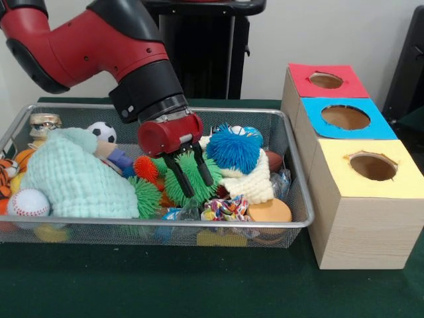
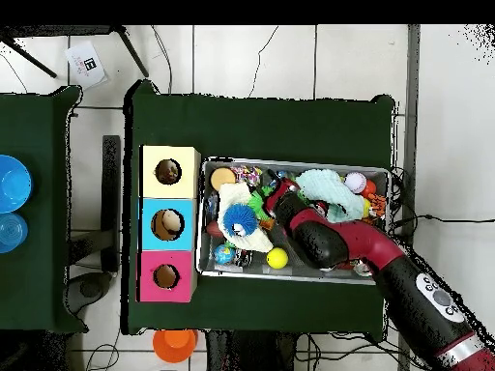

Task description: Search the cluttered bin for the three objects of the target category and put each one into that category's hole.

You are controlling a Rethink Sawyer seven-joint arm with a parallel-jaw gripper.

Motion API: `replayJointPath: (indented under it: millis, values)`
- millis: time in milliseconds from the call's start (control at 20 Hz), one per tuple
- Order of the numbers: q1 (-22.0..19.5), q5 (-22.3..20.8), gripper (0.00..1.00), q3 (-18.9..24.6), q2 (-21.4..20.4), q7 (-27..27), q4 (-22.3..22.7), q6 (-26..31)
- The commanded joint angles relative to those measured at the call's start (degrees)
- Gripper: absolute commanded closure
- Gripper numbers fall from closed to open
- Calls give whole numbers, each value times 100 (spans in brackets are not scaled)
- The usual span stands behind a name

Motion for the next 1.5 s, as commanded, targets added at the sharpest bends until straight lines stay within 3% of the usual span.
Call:
replayJointPath:
  millis: [50, 900, 1500]
  values:
    - [89, -329, 0, -377, 379, 418, -886, 146]
    - [179, -201, 0, -487, 680, -70, -1002, 877]
    - [-8, -349, 0, -249, 988, -370, -1097, 836]
